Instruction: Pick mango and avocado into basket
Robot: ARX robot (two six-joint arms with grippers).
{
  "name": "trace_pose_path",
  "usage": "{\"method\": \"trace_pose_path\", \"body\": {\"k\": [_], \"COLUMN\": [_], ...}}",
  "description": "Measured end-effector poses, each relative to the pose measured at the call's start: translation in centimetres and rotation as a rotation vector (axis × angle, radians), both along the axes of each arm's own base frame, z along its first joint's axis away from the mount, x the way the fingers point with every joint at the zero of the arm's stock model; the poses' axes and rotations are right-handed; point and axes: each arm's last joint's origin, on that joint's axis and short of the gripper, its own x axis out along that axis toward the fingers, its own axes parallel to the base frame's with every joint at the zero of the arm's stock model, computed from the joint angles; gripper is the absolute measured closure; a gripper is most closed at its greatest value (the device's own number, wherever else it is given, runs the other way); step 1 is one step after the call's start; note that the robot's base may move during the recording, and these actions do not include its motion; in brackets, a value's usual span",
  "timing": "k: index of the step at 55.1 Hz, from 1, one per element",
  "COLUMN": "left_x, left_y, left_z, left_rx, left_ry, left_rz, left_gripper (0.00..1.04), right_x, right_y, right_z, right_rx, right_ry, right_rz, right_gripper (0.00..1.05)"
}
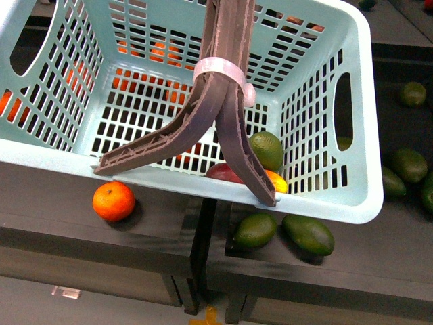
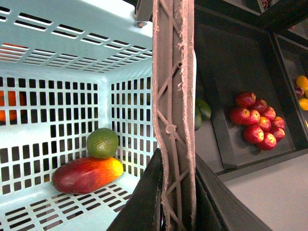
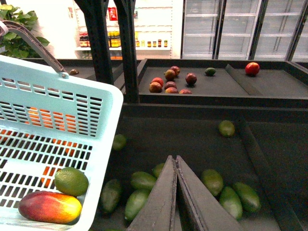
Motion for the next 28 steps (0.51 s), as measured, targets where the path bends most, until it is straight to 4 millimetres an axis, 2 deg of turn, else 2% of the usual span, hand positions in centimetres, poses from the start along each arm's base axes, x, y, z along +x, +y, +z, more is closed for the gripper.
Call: {"method": "trace_pose_path", "body": {"k": [10, 28], "left_x": [0.0, 0.0], "left_y": [0.0, 0.0], "left_z": [0.0, 0.0], "left_rx": [0.001, 0.001], "left_ry": [-0.001, -0.001], "left_rz": [0.0, 0.0], "left_gripper": [0.93, 0.93], "right_x": [0.0, 0.0], "right_y": [0.0, 0.0], "right_z": [0.0, 0.0], "right_rx": [-0.002, -0.001], "right_ry": [0.0, 0.0], "right_rz": [0.0, 0.0], "right_gripper": [1.0, 0.44]}}
